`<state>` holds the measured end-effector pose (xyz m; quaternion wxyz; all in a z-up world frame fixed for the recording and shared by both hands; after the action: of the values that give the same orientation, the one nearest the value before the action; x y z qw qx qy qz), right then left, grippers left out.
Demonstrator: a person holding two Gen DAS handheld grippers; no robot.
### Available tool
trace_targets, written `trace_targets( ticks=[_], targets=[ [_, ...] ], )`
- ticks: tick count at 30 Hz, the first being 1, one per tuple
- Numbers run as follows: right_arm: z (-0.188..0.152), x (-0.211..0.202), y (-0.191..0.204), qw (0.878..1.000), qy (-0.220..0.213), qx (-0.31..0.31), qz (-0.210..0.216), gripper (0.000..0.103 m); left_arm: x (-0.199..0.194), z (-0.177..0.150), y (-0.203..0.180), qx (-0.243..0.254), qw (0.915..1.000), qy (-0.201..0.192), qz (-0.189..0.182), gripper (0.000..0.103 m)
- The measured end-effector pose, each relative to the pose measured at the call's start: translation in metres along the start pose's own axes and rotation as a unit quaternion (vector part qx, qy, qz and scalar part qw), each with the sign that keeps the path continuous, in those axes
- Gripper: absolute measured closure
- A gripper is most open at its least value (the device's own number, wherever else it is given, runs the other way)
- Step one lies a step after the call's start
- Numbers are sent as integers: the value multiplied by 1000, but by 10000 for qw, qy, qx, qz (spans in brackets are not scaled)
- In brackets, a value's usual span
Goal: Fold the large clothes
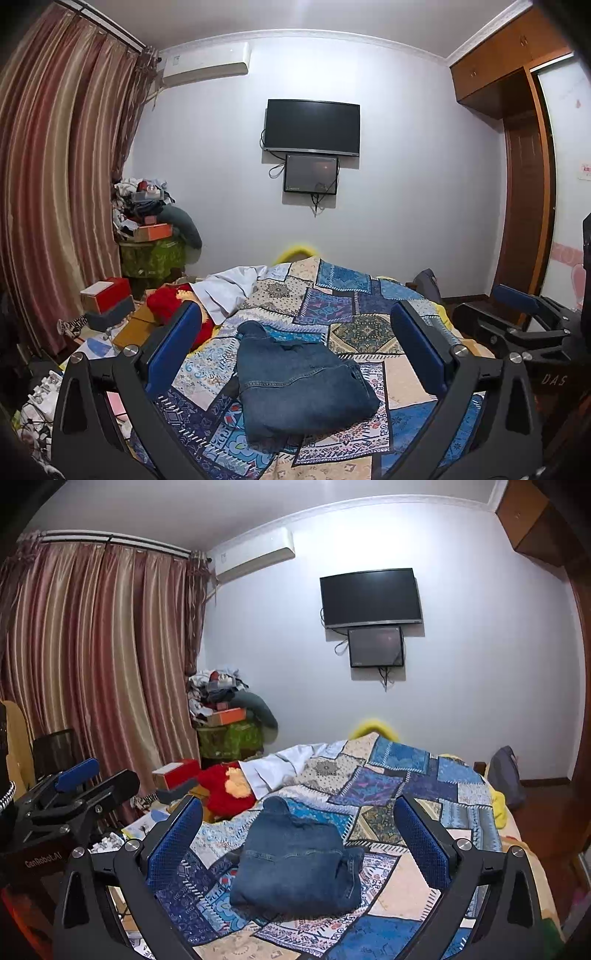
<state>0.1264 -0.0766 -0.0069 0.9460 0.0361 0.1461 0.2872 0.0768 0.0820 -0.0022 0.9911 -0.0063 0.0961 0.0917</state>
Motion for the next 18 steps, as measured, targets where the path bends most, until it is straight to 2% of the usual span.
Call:
trace_targets(
  ticks=[18],
  targets=[
    [-1,5,-8,9999,11,-1,-106,0,7,-6,1,18,9999,143,-5,0]
  ],
)
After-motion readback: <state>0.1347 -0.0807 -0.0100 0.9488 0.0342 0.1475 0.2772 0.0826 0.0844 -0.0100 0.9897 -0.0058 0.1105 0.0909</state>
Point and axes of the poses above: each gripper's, at about its wrist camera, not at the fingertips, and x roughly the way its jaws point, y to its left, z to its top, the point moved 7 cm from there along x, roughly the way its jaws point, and after that the axes turned 4 degrees about x, right-handed, at the moved point
